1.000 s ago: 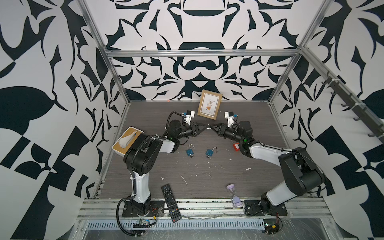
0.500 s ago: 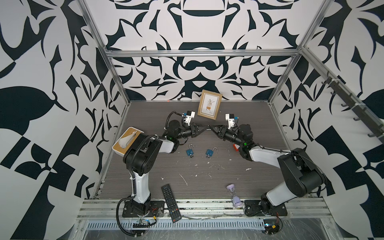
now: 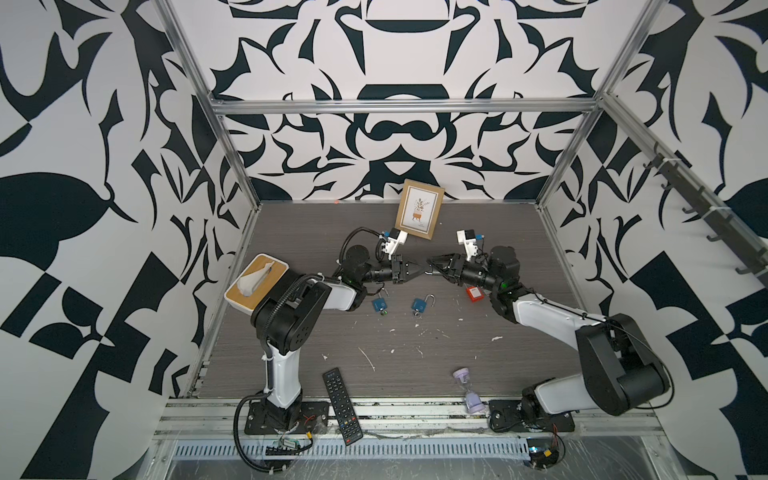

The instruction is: Lock with the key

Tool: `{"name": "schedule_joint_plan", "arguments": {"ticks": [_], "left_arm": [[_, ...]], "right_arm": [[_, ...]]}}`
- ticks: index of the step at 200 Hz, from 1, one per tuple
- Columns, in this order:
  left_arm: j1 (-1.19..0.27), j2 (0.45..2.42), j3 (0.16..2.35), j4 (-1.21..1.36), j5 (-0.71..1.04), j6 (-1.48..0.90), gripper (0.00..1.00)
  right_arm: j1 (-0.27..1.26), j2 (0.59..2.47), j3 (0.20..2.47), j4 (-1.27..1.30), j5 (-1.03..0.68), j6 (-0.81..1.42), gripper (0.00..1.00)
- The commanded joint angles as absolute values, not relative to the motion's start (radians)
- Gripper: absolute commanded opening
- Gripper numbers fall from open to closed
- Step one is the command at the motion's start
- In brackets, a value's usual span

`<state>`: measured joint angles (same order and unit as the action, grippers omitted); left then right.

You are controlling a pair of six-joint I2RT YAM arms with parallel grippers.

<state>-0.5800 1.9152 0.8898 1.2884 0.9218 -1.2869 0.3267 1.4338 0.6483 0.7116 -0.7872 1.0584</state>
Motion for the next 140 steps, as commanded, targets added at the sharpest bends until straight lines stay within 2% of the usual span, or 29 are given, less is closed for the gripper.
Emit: {"name": "schedule_joint_plan", "arguments": {"ticks": [1,58,117,140], "left_arm": [[-0.593,1.912,0.890,1.404,0.975,-1.307,0.00],[-0.565,1.923,0.878,1.426,0.946,-1.328,0.00],[-0.558,1.945,0.885,1.426,0.942,-1.351,0.00],[-0.558,1.949,0.888,1.426,0.946,-1.351,0.00]], "right_arm": [[0.323,1.419,0.642,0.705,-0.811,1.038,0.27],[0.280,1.351,0.602,0.652,-0.823,1.024,0.41],[0.273,1.281,0.573,0.617,-0.861,1.015,0.43],[0.271,1.246,0.565,0.590,-0.859,1.002,0.39]]}}
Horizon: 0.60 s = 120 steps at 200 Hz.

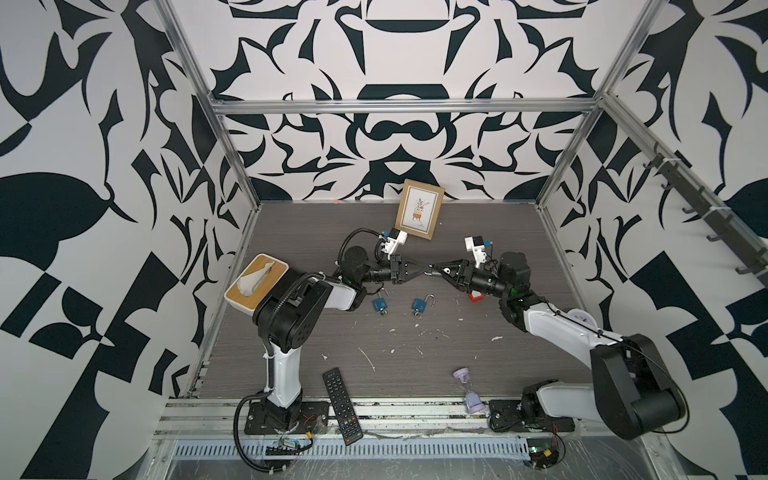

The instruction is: Lock with the key

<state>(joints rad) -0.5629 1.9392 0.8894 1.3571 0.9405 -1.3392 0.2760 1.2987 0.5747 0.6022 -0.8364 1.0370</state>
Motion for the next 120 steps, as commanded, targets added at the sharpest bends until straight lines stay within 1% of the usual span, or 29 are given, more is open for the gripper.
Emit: {"name": "schedule_joint_plan", "arguments": {"ticks": [1,10,20,29,41,51,68,76,105,120], "left_arm": [[-0.558,1.949,0.888,1.426,0.946,-1.351,0.00],[-0.559,1.950,0.890,1.426,0.949,-1.353,0.00],[-0.558,1.951,0.892,1.425,0.951,-1.356,0.00],[-0.558,1.952,0.893,1.426,0.950,-1.356,0.00],[-0.558,1.952,0.894,1.426,0.953,-1.359,0.00],[-0.559,1.952,0.896,1.426,0.954,-1.361,0.00],[-0.558,1.953,0.899,1.425,0.959,-1.360,0.00],[-0.558,1.954,0.900,1.425,0.962,-1.361,0.00],[-0.560,1.963,0.907,1.425,0.972,-1.375,0.00],[-0.566,1.960,0.909,1.426,0.972,-1.372,0.19]], "right_arm": [[0.271,1.246,0.565,0.589,-0.860,1.001,0.39],[0.270,1.237,0.567,0.581,-0.860,0.999,0.38],[0.270,1.233,0.571,0.578,-0.862,0.996,0.33],[0.270,1.236,0.573,0.581,-0.863,0.998,0.30],[0.270,1.246,0.570,0.605,-0.867,1.011,0.18],[0.270,1.254,0.568,0.629,-0.874,1.024,0.15],[0.270,1.265,0.565,0.660,-0.886,1.039,0.06],[0.270,1.268,0.562,0.677,-0.887,1.048,0.00],[0.270,1.272,0.555,0.698,-0.883,1.055,0.00],[0.270,1.278,0.549,0.710,-0.880,1.057,0.00]]}}
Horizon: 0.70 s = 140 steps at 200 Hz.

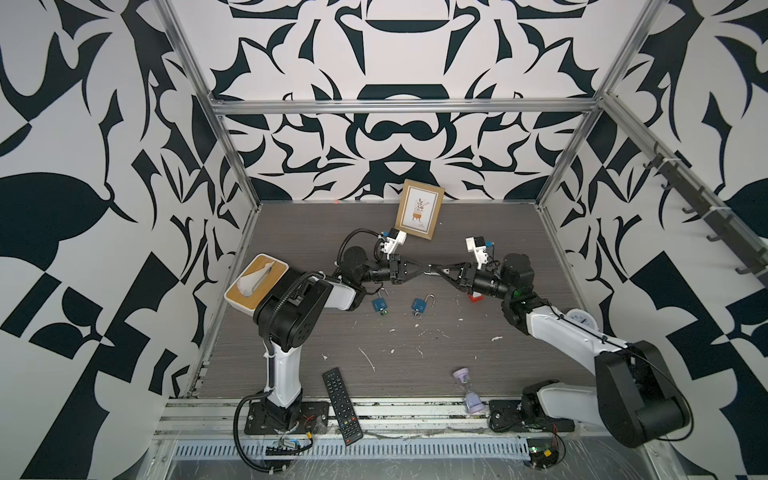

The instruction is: Lock with the key

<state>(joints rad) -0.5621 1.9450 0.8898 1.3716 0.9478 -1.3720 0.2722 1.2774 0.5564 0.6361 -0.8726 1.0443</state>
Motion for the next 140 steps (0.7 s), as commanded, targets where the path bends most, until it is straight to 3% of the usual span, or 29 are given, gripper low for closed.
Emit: {"name": "schedule_joint_plan", "arguments": {"ticks": [1,12,28,140], "left_arm": [[-0.567,1.959,0.909,1.426,0.972,-1.372,0.20],[-0.574,1.955,0.911,1.425,0.971,-1.371,0.31],[-0.581,1.952,0.918,1.425,0.974,-1.373,0.36],[-0.611,1.986,0.959,1.425,0.971,-1.390,0.24]], "right_arm": [[0.270,1.279,0.549,0.712,-0.879,1.058,0.00],[0.270,1.286,0.543,0.730,-0.874,1.069,0.00],[0.270,1.301,0.545,0.748,-0.876,1.078,0.00],[0.270,1.318,0.546,0.790,-0.870,1.100,0.00]]}}
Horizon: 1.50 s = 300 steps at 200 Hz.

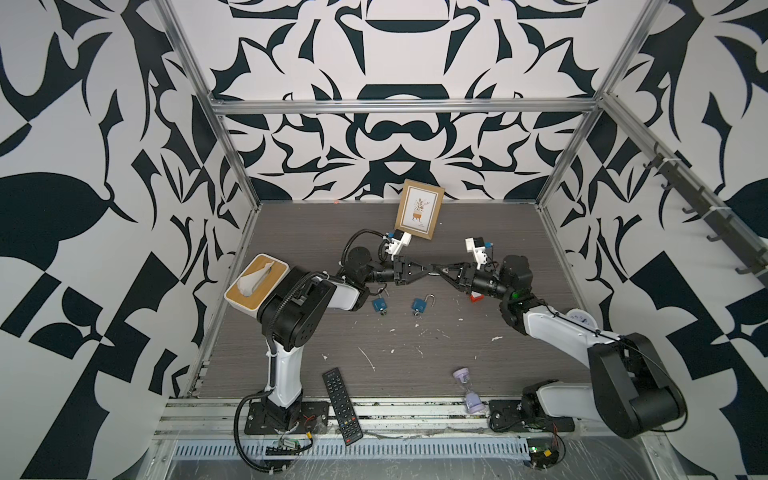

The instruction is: Lock with the key

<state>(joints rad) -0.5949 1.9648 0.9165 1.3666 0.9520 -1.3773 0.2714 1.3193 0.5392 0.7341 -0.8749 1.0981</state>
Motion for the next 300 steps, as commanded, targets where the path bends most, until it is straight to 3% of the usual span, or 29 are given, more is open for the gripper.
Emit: {"name": "schedule_joint_plan", "arguments": {"ticks": [1,35,69,75,94,103,146,174,225,300], "left_arm": [[-0.611,1.986,0.960,1.425,0.971,-1.391,0.24],[-0.617,1.998,0.971,1.425,0.969,-1.397,0.21],[-0.621,2.000,0.967,1.425,0.971,-1.400,0.00],[-0.618,2.000,0.966,1.426,0.972,-1.400,0.00],[-0.615,1.997,0.959,1.426,0.972,-1.397,0.00],[-0.610,1.992,0.953,1.427,0.972,-1.396,0.00],[-0.583,1.958,0.919,1.427,0.982,-1.388,0.00],[-0.583,1.957,0.917,1.426,0.984,-1.390,0.00],[-0.585,1.962,0.920,1.426,0.988,-1.388,0.00],[-0.598,1.965,0.928,1.426,0.999,-1.389,0.00]], "right_arm": [[0.270,1.318,0.546,0.790,-0.870,1.101,0.00],[0.271,1.318,0.542,0.790,-0.871,1.095,0.00],[0.271,1.322,0.542,0.778,-0.873,1.088,0.00],[0.270,1.321,0.540,0.774,-0.871,1.087,0.00],[0.262,1.307,0.537,0.741,-0.850,1.073,0.26],[0.253,1.295,0.535,0.718,-0.841,1.062,0.33],[0.191,1.209,0.539,0.570,-0.851,0.980,0.42],[0.188,1.146,0.563,0.429,-0.843,0.886,0.42],[0.189,1.130,0.574,0.424,-0.862,0.871,0.23],[0.191,1.162,0.593,0.474,-0.876,0.881,0.21]]}}
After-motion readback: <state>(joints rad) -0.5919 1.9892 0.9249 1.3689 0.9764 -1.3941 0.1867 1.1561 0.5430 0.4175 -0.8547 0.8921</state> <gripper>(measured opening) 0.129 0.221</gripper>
